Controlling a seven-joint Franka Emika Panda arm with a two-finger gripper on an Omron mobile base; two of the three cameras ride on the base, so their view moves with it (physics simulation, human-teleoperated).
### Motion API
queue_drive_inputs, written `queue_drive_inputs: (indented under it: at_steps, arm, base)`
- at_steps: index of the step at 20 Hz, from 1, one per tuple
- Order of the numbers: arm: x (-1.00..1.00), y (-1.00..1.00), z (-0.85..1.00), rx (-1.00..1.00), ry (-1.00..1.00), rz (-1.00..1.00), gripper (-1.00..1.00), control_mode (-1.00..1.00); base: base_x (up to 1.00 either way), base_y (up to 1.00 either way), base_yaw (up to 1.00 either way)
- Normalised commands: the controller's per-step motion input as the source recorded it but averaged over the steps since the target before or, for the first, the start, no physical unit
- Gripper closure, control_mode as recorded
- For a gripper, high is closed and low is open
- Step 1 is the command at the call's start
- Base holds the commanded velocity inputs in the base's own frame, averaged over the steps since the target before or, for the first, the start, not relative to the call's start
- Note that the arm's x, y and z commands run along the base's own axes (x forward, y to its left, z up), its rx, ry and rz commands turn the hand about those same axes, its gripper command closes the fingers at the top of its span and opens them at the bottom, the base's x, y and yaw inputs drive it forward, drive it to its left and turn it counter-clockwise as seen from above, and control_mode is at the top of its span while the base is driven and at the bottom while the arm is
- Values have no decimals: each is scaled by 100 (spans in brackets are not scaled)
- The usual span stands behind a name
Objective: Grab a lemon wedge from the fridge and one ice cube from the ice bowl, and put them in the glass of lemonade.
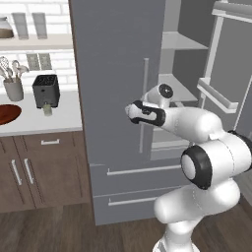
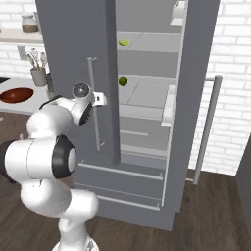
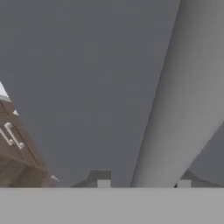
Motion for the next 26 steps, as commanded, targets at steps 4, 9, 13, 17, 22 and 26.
queue_drive_inputs:
  at_steps: [4,9,13,17,22,26]
  arm:
    - [-86,100,100,-26,34,24,100,-100]
    - [-100,100,78,-19,14,25,100,-100]
    - [-100,61,74,-2,-23,12,100,-100]
    - [-99,-1,52,9,-40,1,100,-100]
    - [-100,-33,50,22,-51,-1,100,-100]
    - [-86,-52,99,27,-33,-1,100,-100]
  base:
    - [0,0,0]
    - [0,0,0]
    - [0,0,0]
    - [0,0,0]
    - [0,0,0]
    - [0,0,0]
